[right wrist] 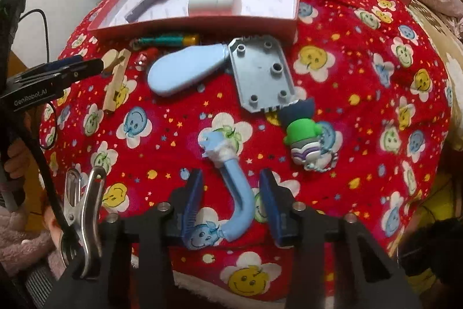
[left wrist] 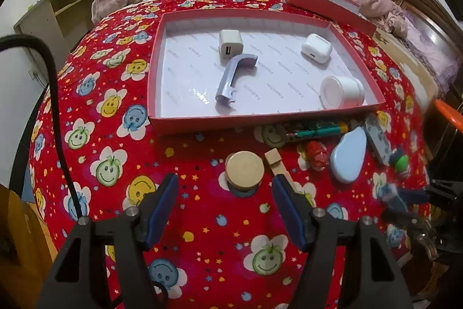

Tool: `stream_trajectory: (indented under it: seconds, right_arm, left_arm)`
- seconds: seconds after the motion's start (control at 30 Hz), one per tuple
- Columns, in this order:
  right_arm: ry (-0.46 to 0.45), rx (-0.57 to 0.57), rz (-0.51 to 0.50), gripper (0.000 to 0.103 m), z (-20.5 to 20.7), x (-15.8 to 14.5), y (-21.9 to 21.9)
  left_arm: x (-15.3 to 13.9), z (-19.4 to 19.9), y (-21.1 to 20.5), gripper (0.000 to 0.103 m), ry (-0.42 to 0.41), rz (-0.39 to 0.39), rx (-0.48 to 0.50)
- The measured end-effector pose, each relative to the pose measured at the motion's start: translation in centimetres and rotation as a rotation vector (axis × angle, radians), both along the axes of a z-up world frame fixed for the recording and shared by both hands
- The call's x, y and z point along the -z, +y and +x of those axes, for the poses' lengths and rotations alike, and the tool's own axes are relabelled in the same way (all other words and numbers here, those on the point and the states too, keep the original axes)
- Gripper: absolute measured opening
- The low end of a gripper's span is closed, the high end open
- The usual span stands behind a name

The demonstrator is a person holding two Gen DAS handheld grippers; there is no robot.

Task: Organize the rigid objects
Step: 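Withdraw both tools from the tray, moving the right tool toward the light blue hook, then grasp the round wooden disc with the left tool while the right tool grasps the light blue hook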

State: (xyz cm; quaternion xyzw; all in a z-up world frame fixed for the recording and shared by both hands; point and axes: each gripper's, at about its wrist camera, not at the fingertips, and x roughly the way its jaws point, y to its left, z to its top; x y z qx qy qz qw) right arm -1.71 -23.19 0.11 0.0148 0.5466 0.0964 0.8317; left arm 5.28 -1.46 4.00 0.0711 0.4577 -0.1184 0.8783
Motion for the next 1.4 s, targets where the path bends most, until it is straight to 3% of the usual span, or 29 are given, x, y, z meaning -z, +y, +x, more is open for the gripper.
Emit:
stream_trajectory:
  seconds: [0.4, 0.73, 0.83, 0.9, 1.07, 1.4]
  right_arm:
    - [-0.052, 0.051, -0.019, 0.042, -0.8, 0.2, 0.2]
    - [-0.074, 0.068, -0.03, 0.042, -1.1, 0.3, 0.3]
    - [-0.076, 0.071, -0.036, 0.037, -1.1, 0.2, 0.4]
    - [-0.082, 0.091, -0.043, 0.025, -1.1, 0.2, 0.1]
    - [-0.067, 0.116, 0.018, 0.02, -0.9, 0.1, -0.9]
    - [-0.083, 0.088, 0.022, 0.019, -0.9, -0.3, -0.2]
  left_arm:
    - [1.3, 0.3, -1.0, 0.064, -0.012, 0.041, 0.012]
    - [1.5, 0.6, -1.1, 0.033, -0.003, 0.014, 0.018]
    - [1.5, 0.6, -1.0, 0.033, -0.001, 0.003, 0.019]
    - [1.4, 0.6, -0.9, 0.033, 0.001, -0.005, 0.02]
    - [1.0, 0.5, -0.6, 0.033, 0.004, -0.029, 0.012]
    - [0.1, 0.3, 0.1, 0.033, -0.006, -0.046, -0.006]
